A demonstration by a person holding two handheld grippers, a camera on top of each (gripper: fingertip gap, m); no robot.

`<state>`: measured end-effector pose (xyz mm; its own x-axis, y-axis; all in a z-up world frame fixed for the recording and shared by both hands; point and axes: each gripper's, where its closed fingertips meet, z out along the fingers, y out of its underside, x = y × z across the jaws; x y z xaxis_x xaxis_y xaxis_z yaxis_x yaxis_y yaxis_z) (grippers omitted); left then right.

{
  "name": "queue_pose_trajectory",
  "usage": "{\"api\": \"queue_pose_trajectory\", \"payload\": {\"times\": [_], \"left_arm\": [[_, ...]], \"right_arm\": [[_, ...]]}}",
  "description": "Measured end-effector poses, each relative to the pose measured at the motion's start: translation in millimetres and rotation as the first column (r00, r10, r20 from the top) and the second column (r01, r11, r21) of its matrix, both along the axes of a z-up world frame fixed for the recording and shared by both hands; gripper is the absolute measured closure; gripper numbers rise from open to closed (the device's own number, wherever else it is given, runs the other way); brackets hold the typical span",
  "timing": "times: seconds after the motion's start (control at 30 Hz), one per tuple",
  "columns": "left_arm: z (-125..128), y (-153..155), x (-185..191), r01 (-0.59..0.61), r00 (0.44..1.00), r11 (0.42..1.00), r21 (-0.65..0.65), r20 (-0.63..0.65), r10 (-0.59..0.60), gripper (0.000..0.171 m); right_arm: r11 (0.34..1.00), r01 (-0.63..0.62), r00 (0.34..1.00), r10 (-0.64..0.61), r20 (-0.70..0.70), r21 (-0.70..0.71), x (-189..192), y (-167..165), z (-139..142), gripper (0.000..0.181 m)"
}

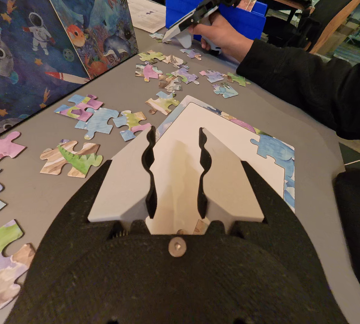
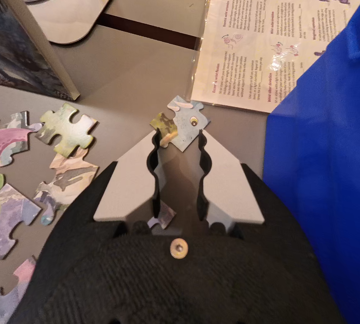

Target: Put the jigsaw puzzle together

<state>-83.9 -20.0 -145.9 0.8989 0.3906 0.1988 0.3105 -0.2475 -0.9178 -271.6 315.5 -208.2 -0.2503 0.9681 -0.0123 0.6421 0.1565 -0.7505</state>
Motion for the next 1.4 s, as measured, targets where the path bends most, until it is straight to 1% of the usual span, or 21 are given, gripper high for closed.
{"api": "queue_pose_trajectory", "payload": {"times": [0.23,0.33,0.43,0.53,0.6,0.67,0.73,0.8,0.9,1.0,1.07,1.17,1.23,1.37,1.4], "left_arm": [[3,1,2,0.001,1.0,1.0,-0.004,-0.023,-0.002,0.129],[5,0,2,-0.002,1.0,1.0,-0.002,-0.027,0.002,0.129],[5,0,2,-0.001,1.0,1.0,0.002,-0.025,0.001,0.129],[4,1,2,0.001,1.0,1.0,0.004,-0.021,-0.001,0.129],[6,2,3,0.007,1.0,1.0,0.014,-0.021,-0.006,0.129],[9,4,6,0.017,0.999,1.0,0.023,-0.032,-0.016,0.129],[14,6,9,0.023,0.996,0.999,0.026,-0.081,-0.021,0.129],[18,8,10,0.008,0.988,1.0,0.004,-0.154,-0.007,0.127],[22,13,13,-0.013,0.969,1.0,-0.02,-0.246,0.008,0.117],[24,21,21,0.007,0.959,1.0,-0.027,-0.282,-0.014,0.111],[24,25,26,0.025,0.956,0.999,-0.028,-0.293,-0.032,0.107],[25,29,26,0.018,0.949,1.0,-0.018,-0.315,-0.023,0.103],[26,30,28,0.021,0.945,1.0,-0.016,-0.325,-0.025,0.103],[25,32,33,0.051,0.946,0.998,-0.024,-0.319,-0.056,0.103],[24,33,34,0.057,0.946,0.998,-0.025,-0.32,-0.062,0.103]], "right_arm": [[0.996,-0.039,0.999,0.038,-0.017,-0.077,14,-22,12,0.143],[0.993,-0.048,0.998,0.044,-0.037,-0.105,24,-27,20,0.143],[0.978,-0.072,0.995,0.056,-0.086,-0.198,31,-37,41,0.143],[0.948,-0.131,0.985,0.092,-0.144,-0.291,44,-57,64,0.143],[0.918,-0.195,0.973,0.135,-0.189,-0.346,57,-79,79,0.143],[0.869,-0.276,0.952,0.19,-0.238,-0.41,74,-108,96,0.143],[0.795,-0.375,0.921,0.262,-0.288,-0.477,96,-144,112,0.143],[0.719,-0.465,0.883,0.338,-0.326,-0.516,119,-181,124,0.143],[0.638,-0.567,0.824,0.442,-0.354,-0.522,152,-231,131,0.143],[0.569,-0.625,0.778,0.503,-0.375,-0.535,177,-268,135,0.143],[0.521,-0.646,0.757,0.53,-0.382,-0.558,190,-287,134,0.143],[0.472,-0.662,0.731,0.576,-0.366,-0.582,205,-311,125,0.143],[0.481,-0.666,0.727,0.589,-0.353,-0.57,208,-317,117,0.143],[0.46,-0.661,0.719,0.613,-0.327,-0.592,211,-324,109,0.143],[0.453,-0.659,0.717,0.618,-0.321,-0.6,213,-325,107,0.146]]}}
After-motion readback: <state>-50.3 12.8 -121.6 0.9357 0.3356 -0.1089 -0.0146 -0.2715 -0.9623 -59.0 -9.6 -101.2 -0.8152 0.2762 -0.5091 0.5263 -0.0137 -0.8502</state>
